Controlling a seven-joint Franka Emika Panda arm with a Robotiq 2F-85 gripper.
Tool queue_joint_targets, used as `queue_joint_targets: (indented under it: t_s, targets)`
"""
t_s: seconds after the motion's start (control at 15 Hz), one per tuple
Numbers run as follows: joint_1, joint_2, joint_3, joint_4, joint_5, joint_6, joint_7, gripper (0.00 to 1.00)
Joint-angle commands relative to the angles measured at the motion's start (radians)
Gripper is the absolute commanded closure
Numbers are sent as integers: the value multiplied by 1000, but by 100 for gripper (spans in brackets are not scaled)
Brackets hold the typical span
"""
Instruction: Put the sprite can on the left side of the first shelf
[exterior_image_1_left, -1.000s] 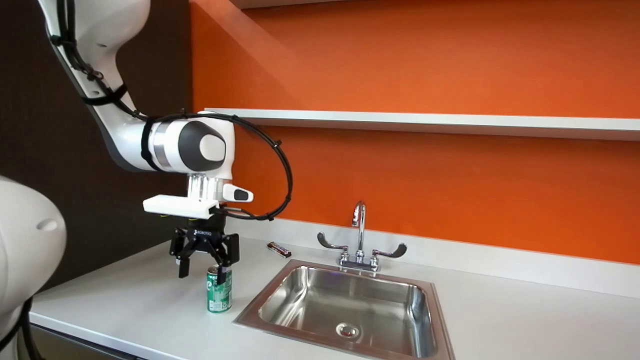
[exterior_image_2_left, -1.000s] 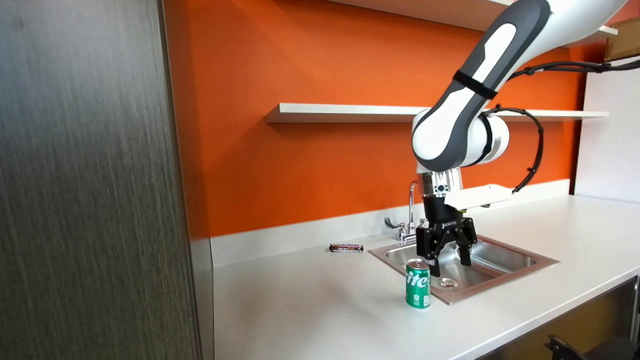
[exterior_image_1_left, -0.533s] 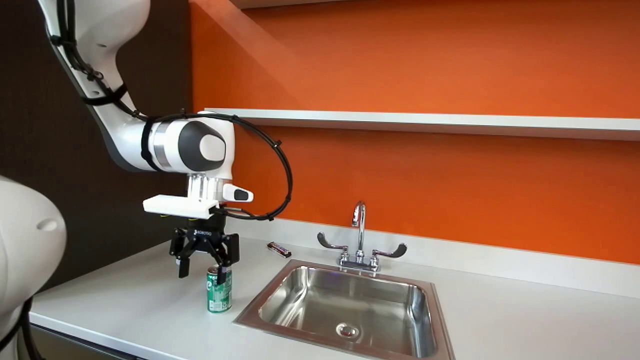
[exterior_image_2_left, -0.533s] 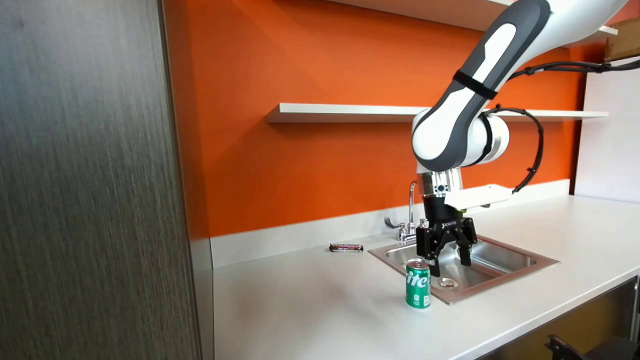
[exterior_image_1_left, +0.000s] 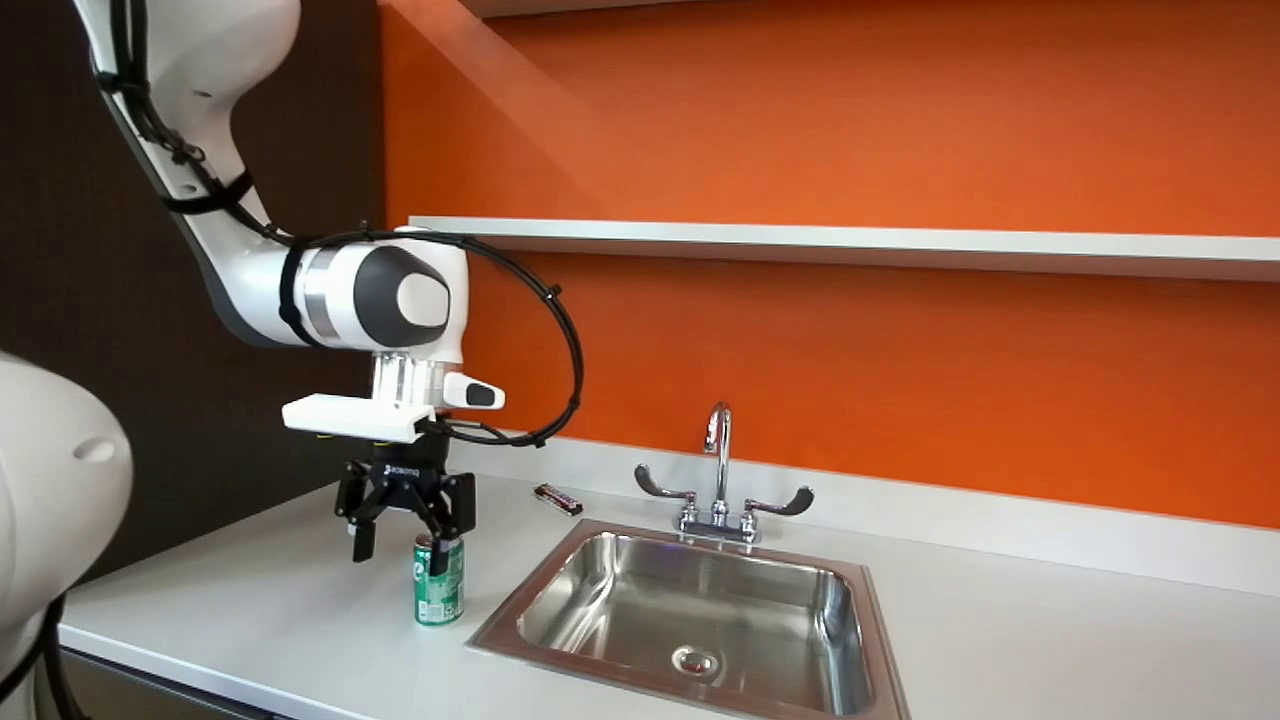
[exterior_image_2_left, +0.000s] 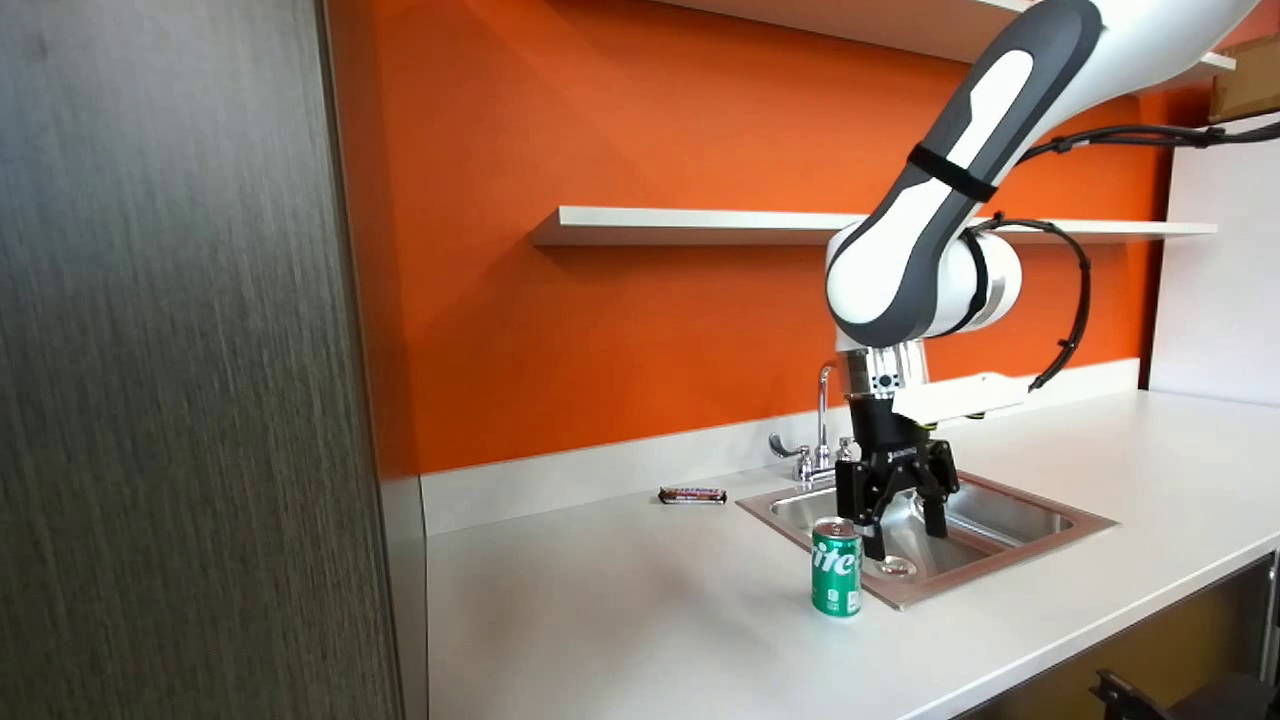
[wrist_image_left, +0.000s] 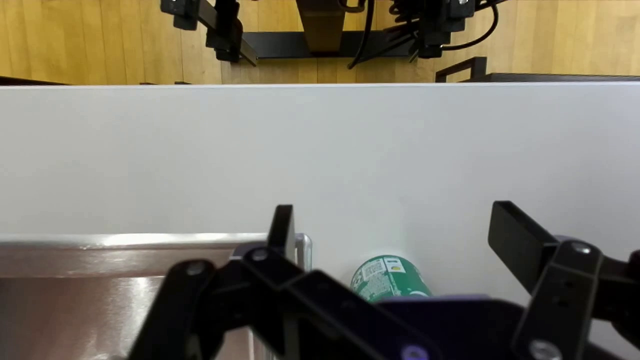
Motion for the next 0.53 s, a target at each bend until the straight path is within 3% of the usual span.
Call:
queue_joint_targets:
  t_s: [0.0, 0.47]
  targets:
    - [-1, 1, 8, -18, 38, 11, -23, 0]
    - [20, 29, 21, -23, 65, 32, -49, 0]
